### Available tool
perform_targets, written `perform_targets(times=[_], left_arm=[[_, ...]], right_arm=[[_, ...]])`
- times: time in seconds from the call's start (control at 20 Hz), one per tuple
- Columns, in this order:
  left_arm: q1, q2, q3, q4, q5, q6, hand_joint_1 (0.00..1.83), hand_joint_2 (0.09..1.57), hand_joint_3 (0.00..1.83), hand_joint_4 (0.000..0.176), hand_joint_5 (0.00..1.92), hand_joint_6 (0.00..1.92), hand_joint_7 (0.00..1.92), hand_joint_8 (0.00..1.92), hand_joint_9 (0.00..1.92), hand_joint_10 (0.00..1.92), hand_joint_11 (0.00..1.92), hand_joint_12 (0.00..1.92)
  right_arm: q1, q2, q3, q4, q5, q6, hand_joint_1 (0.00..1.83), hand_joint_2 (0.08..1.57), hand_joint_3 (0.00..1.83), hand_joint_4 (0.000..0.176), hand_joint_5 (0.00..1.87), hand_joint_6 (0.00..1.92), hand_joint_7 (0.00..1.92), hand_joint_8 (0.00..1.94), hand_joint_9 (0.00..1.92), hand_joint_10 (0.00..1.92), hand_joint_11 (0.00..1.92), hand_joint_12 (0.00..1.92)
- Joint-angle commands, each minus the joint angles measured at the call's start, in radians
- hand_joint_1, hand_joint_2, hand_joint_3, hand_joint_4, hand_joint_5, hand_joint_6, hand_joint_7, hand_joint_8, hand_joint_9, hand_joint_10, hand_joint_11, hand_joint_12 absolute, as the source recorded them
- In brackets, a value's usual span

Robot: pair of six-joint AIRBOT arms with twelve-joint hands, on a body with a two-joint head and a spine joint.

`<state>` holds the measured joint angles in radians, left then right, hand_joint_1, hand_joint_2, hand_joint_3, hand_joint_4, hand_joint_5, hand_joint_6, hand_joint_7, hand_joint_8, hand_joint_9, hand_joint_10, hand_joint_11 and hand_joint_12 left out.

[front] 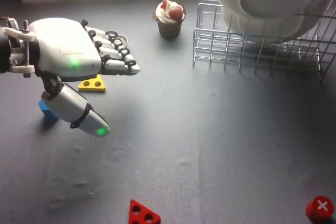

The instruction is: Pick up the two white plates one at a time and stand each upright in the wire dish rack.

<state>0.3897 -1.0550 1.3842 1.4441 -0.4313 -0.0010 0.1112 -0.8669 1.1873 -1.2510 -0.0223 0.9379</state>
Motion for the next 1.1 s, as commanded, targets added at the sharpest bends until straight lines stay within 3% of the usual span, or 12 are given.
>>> perform_targets(times=[0.0,0.3,0.45,0.85,0.95,1.05], left_arm=[[-0.012,0.007,-0.002,-0.04,-0.019,0.001,0.02,0.91,0.0,0.0,0.11,0.01,0.16,0.01,0.16,0.0,0.18,0.01],[-0.012,0.002,-0.002,-0.032,-0.023,0.001,0.02,0.91,0.0,0.0,0.1,0.0,0.15,0.0,0.16,0.0,0.19,0.01],[-0.012,-0.001,-0.002,0.039,-0.031,0.001,0.03,0.91,0.0,0.0,0.11,0.0,0.15,0.0,0.16,0.0,0.18,0.0],[-0.012,-0.001,-0.009,0.04,-0.02,0.001,0.0,0.91,0.0,0.0,0.11,0.0,0.16,0.01,0.16,0.0,0.19,0.0],[-0.012,0.0,-0.003,0.037,-0.026,0.001,0.0,0.91,0.0,0.0,0.13,0.01,0.18,0.01,0.18,0.01,0.2,0.01],[-0.012,0.0,0.0,0.037,-0.033,0.001,0.02,0.91,0.0,0.0,0.12,0.0,0.17,0.01,0.18,0.01,0.2,0.01]], right_arm=[[0.029,0.005,0.009,0.012,0.032,0.007,1.5,1.04,0.0,0.0,0.94,0.99,1.12,0.5,1.16,0.64,1.02,1.29],[0.057,0.004,0.005,0.023,0.031,0.008,1.5,1.04,0.0,0.0,0.94,1.0,1.13,0.49,1.16,0.65,1.02,1.29],[0.057,0.004,-0.002,0.03,0.03,0.008,1.5,1.04,0.0,0.0,0.95,0.97,1.13,0.48,1.16,0.66,1.02,1.29],[0.041,0.048,-0.077,0.092,0.0,0.007,1.5,1.04,0.0,0.0,1.0,0.9,1.15,0.44,1.16,0.66,1.01,1.31],[0.041,0.064,-0.088,0.095,0.0,0.007,1.5,1.05,0.0,0.0,0.97,0.95,1.1,0.52,1.14,0.7,0.99,1.33],[0.041,0.076,-0.095,0.098,0.0,0.007,1.5,1.04,0.0,0.0,0.98,0.92,1.14,0.43,1.16,0.67,1.02,1.33]])
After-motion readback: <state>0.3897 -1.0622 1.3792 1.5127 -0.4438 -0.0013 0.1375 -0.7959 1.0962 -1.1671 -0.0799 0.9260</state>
